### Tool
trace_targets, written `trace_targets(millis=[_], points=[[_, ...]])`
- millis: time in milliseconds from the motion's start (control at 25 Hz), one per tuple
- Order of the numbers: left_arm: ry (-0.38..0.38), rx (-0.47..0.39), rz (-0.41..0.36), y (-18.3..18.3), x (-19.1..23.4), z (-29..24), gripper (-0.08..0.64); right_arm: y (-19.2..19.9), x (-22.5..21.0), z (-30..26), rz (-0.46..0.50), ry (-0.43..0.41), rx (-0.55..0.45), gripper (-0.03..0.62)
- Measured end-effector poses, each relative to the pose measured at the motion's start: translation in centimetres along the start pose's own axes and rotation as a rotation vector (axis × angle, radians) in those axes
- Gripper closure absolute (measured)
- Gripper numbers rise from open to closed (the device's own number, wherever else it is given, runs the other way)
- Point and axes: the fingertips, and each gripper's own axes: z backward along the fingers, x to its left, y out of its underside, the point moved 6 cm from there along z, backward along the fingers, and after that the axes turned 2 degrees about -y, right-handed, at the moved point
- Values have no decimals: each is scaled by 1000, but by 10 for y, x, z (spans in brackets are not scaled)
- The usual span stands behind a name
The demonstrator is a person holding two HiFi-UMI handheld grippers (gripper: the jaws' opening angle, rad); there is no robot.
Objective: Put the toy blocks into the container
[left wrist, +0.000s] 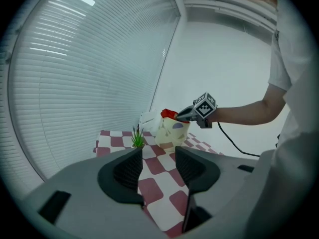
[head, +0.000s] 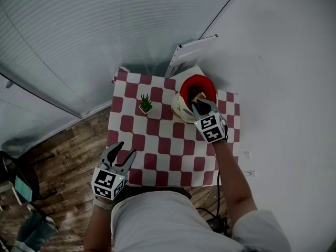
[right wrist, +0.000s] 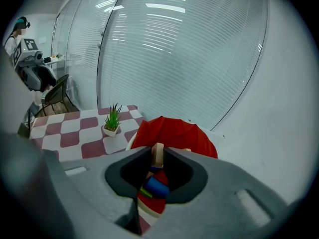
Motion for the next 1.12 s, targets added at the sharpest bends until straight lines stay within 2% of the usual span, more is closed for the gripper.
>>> trace_targets(millis=[480, 840, 1120], points=[[-6, -13, -7, -3, 2, 8, 371, -7, 6, 16, -30, 25, -44, 508], [23, -33, -54, -20, -5, 6, 370, -6, 17, 65, -158, 66, -144, 508], [56, -60, -108, -43, -13, 4, 370, 6, 42, 104, -244, 80, -219, 508]])
